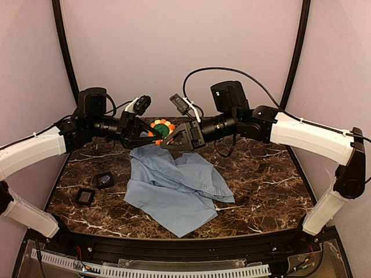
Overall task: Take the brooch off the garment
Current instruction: Close the brooch securely.
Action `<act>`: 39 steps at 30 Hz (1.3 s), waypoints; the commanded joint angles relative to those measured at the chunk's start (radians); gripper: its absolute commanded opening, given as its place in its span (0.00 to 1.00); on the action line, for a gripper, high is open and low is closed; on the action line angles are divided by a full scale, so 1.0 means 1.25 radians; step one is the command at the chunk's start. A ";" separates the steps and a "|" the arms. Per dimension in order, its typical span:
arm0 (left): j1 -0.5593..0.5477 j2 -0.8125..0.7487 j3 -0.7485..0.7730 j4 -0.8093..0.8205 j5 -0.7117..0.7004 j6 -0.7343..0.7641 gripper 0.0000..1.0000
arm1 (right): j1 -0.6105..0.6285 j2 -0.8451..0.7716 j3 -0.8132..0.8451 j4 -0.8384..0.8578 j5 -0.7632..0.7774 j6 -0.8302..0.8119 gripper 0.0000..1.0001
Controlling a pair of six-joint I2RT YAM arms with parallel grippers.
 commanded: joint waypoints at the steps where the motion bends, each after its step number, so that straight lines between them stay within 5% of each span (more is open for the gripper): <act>1: -0.011 -0.015 0.005 -0.031 0.009 0.032 0.01 | -0.017 0.001 0.003 0.050 -0.025 0.021 0.54; 39: -0.016 0.046 0.071 -0.080 0.021 0.087 0.01 | -0.071 0.055 0.018 0.086 -0.071 0.068 0.46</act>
